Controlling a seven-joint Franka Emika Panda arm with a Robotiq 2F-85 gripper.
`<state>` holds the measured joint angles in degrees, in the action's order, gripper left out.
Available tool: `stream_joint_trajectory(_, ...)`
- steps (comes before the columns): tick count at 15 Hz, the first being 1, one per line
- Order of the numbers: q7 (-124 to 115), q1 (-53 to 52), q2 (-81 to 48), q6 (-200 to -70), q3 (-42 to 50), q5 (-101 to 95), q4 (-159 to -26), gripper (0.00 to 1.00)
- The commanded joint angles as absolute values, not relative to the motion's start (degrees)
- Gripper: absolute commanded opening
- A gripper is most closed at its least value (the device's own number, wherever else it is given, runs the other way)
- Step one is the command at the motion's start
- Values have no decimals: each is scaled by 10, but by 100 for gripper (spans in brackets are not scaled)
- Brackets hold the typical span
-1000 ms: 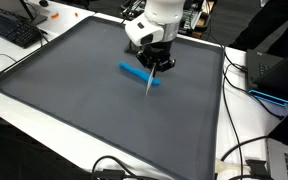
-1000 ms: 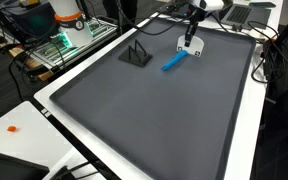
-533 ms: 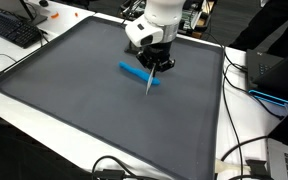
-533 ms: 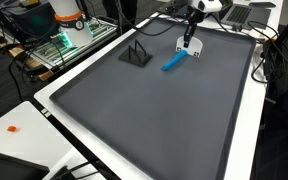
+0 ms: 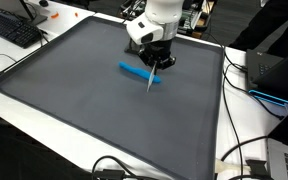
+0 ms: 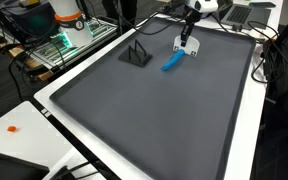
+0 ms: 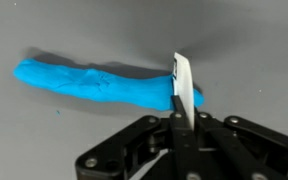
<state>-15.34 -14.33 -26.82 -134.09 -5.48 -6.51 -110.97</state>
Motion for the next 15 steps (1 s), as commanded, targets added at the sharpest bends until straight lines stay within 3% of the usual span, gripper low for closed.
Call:
stream_joint_trajectory(1, -138, -131, -244, -1342, -66, -28, -1167, 1)
stream_joint_trajectory(15, -83, -114, -206, -1363, -87, 52, -1210, 1)
